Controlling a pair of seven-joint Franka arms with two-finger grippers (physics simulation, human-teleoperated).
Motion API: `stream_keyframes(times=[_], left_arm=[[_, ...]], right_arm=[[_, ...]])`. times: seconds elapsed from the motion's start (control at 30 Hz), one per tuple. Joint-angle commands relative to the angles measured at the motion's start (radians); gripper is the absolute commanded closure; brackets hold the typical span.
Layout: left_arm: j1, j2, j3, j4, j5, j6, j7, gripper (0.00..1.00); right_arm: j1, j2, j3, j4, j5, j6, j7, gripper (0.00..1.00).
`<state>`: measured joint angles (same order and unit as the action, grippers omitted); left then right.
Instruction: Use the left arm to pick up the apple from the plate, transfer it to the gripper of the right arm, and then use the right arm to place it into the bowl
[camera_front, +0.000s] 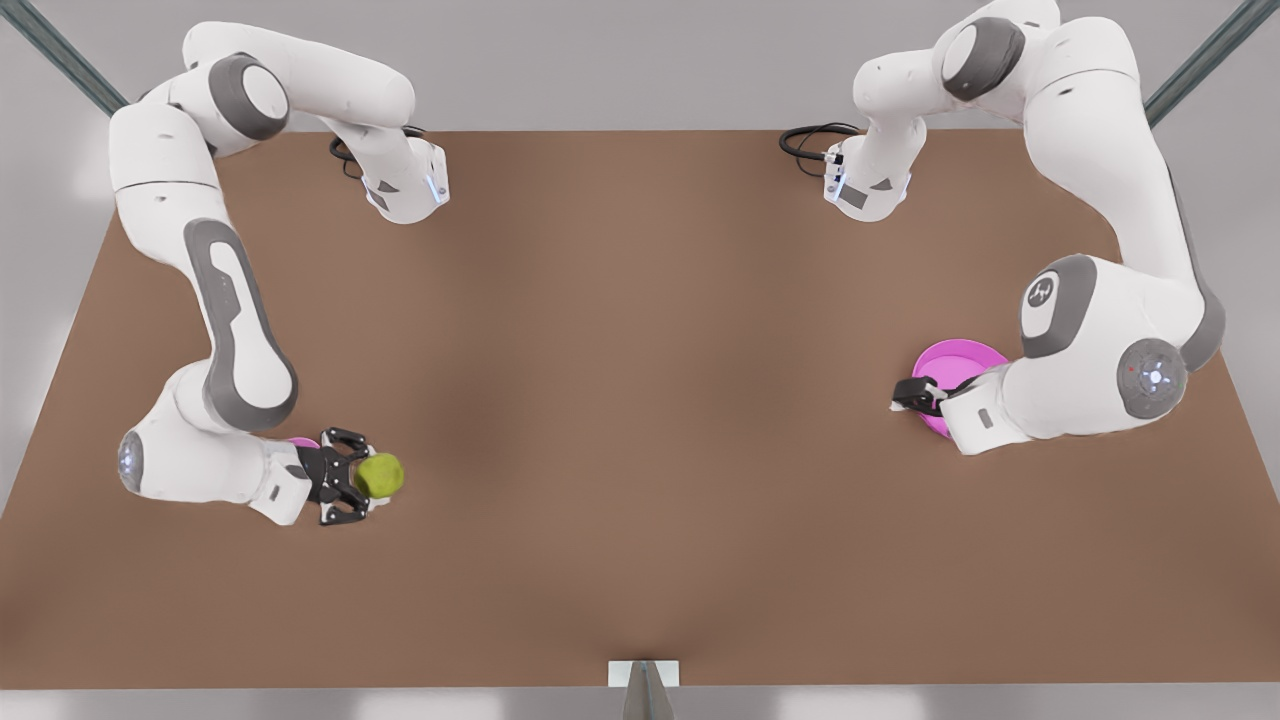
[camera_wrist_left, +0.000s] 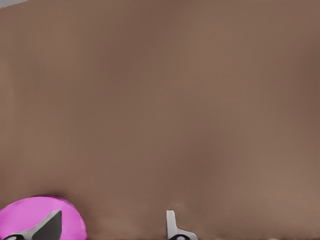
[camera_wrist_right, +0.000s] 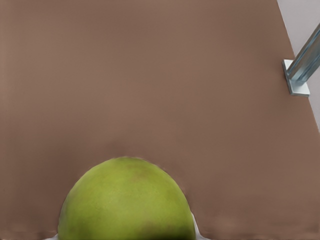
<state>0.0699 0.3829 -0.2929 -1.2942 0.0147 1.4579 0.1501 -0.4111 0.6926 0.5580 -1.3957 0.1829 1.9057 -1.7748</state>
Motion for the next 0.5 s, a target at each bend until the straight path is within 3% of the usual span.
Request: stream_keyframes(times=[0.0,0.07,0.33,0.47], left_arm=[[-0.134,-0.284,0.191,-0.345,0.096,0.071,-0.126,0.0],[-0.107,-0.24,0.192,-0.166,0.016,-0.114,-0.133,0.0],[-0.084,-0.167,0.196,-0.096,0.002,-0.119,-0.129,0.0],[-0.091,-0.174,0.19,-0.082,0.004,-0.131,-0.13,0.0]], right_arm=[[-0.009,-0.016,0.0,-0.005,-0.275,-0.111,0.083,0.37],[-0.031,-0.018,0.0,-0.06,-0.364,0.009,0.097,0.37],[-0.147,-0.038,-0.001,-0.169,-0.542,0.289,0.097,0.35],[-0.172,-0.038,-0.001,-0.221,-0.556,0.338,0.097,0.35]])
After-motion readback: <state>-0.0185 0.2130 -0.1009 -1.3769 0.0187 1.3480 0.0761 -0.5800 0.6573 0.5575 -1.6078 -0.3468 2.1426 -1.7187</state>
